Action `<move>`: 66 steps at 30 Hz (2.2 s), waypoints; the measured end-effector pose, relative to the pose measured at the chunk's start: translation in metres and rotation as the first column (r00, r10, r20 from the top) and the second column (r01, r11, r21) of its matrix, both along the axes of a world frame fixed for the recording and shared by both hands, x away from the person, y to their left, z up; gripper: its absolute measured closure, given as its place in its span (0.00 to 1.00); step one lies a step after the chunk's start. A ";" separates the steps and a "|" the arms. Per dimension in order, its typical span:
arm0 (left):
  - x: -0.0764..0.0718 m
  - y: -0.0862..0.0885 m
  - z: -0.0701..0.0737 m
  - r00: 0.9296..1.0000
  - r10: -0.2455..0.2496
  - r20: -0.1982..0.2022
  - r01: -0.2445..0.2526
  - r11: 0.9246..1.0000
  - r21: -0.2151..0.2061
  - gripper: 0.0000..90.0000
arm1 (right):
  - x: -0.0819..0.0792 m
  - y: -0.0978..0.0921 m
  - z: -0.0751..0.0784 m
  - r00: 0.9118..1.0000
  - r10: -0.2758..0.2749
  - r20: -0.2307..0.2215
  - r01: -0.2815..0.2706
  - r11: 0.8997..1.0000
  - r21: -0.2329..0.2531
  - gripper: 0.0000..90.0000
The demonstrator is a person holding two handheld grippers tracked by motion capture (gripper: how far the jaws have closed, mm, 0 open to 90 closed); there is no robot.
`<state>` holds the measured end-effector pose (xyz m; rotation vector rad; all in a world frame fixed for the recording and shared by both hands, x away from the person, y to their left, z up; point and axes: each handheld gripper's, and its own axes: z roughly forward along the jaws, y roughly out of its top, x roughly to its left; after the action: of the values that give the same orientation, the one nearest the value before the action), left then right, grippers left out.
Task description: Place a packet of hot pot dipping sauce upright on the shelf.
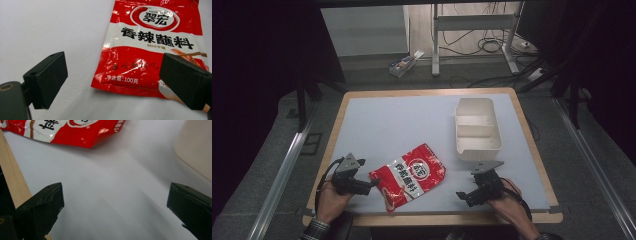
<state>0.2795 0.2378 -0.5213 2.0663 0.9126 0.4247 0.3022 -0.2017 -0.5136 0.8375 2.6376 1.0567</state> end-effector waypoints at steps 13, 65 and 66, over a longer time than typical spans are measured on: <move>0.000 -0.004 -0.002 1.000 -0.030 0.005 0.030 0.998 0.058 0.08 | 0.010 0.030 -0.007 0.999 0.044 -0.021 -0.044 0.999 -0.011 0.03; 0.000 -0.006 -0.005 0.999 -0.052 0.009 0.050 0.993 0.107 0.09 | 0.042 0.140 -0.009 0.990 0.127 -0.056 -0.128 0.992 -0.009 0.78; 0.000 -0.006 -0.005 0.999 -0.052 0.009 0.051 0.993 0.108 0.09 | 0.042 0.140 -0.009 0.990 0.127 -0.056 -0.128 0.992 -0.009 0.78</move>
<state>0.2798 0.2316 -0.5266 2.1776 0.8440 0.4676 0.3446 -0.0622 -0.5222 0.7140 2.7738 1.0600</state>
